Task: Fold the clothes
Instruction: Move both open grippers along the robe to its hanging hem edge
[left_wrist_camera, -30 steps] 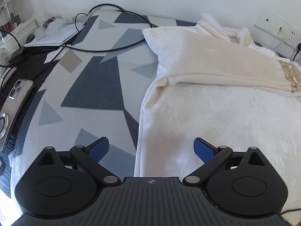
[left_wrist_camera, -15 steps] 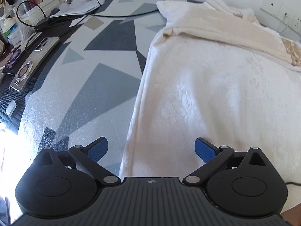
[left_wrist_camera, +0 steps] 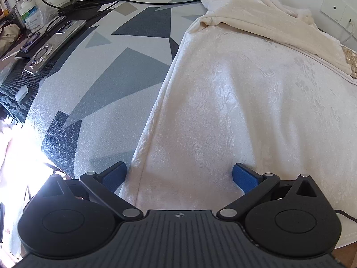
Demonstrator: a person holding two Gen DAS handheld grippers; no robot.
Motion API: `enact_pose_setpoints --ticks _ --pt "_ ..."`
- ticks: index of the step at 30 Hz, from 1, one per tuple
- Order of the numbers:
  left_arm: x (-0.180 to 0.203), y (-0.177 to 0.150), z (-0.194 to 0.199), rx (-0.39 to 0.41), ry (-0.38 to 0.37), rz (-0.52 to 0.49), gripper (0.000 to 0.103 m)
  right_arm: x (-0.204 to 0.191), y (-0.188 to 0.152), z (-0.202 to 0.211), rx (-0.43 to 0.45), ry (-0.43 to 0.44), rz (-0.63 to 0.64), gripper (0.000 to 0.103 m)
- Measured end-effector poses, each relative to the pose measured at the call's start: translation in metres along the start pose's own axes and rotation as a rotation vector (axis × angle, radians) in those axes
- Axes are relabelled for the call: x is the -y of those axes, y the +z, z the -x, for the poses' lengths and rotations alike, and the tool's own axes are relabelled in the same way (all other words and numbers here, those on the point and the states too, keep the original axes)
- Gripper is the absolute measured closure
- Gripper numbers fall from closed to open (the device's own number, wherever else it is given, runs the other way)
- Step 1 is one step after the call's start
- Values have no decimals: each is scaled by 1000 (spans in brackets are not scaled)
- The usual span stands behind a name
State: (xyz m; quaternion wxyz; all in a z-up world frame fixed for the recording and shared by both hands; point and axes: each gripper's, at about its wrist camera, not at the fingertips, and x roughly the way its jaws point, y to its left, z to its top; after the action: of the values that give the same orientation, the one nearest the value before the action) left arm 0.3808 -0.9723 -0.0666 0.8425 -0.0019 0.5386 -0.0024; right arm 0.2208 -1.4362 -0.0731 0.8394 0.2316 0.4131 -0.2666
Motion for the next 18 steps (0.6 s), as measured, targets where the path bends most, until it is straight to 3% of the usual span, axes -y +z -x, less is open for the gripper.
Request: enact_pose_setpoints --ticks 9,18 --pt "1 3 -2 -5 -3 -6 0 -7 -8 -14 -3 -45 64 1" --pt "-2 1 -2 53 -48 -88 0 -11 -21 -15 84 -80 104 1"
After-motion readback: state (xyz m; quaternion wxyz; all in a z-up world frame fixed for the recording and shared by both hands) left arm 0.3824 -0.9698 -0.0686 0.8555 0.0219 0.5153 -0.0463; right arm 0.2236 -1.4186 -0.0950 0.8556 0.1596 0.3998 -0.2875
